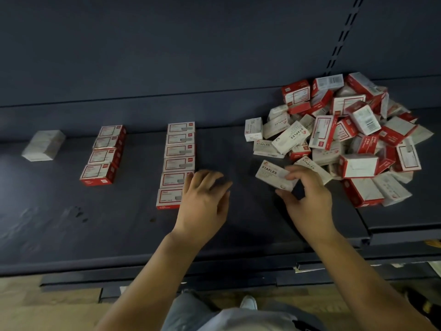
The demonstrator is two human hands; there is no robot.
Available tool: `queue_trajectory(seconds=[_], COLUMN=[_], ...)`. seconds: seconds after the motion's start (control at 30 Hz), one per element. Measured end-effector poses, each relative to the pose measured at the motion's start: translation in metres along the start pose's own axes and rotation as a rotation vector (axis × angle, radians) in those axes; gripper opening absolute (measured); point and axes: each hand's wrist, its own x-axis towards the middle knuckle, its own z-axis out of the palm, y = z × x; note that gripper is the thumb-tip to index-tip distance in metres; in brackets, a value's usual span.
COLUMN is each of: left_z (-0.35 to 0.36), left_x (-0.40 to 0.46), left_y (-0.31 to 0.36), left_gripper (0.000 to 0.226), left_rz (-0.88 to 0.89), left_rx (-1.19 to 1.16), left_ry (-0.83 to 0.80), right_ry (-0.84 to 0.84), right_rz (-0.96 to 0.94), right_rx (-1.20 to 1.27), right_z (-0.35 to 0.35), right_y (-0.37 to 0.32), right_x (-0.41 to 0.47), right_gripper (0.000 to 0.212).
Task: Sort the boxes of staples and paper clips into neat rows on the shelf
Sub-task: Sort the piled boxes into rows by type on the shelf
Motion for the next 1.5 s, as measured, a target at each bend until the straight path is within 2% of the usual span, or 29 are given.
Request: queue_trajectory(seconds=[0.13, 0.37, 0.5, 0.63, 0.8, 1.13, 1.23, 1.33, 1.5], left_z=[-0.014, -0.054, -0.075, -0.097, -0.125, -0.175, -0.189, -0.207, -0.240], left_x=[-0.005, -0.023, -0.033, -0.043, -0.050, -0.080, -0.092, -0.108, -0.142], left_y=[-0.020, -0.073, -0.105, -0.132, -0.165, -0.237, -0.261, -0.289, -0.337], left_gripper=[0.026, 0.036, 0.043, 0.059, 0.066, 0.057, 0.056, 0.055, 0.052], left_rz=[-0.002, -0.023, -0.036, -0.085, -0.088, -0.099, -0.110, -0.160, -0.309], left_rx=[0.011, -0.021, -0.114, -0.238, -0.334, -0.213, -0.153, -0.121, -0.057], left_ry=[0.014, -0.021, -0.008, -0.013, 0.008, 0.052, 0.028, -0.005, -0.029], right_ry=[-0.005, -0.004, -0.062, -0.115, -0.180, -0.294, -0.381, -0.434, -0.461], right_rz=[-0.034, 0.006, -0.012, -0.060, -0.162, -0.212, -0.211, -0.310, -0.390], right_rx=[0.062, 0.214, 0.258, 0.296, 0.339, 0.379, 0.317, 0.231, 0.123], right_z=[0.013, 0.057, 0.088, 0.115, 0.146, 0.215, 0.236, 0.258, 0.292], right_y=[-0.028, -0.086, -0.118, -0.147, -0.182, -0.246, -0.265, -0.282, -0.302], right_x=[0.005, 0.010, 0.011, 0.009, 0.014, 0.007, 0.004, 0.001, 0.000], right_gripper=[0.035, 0.052, 0.051, 0.049, 0.036, 0.038, 0.051, 0.061, 0.052])
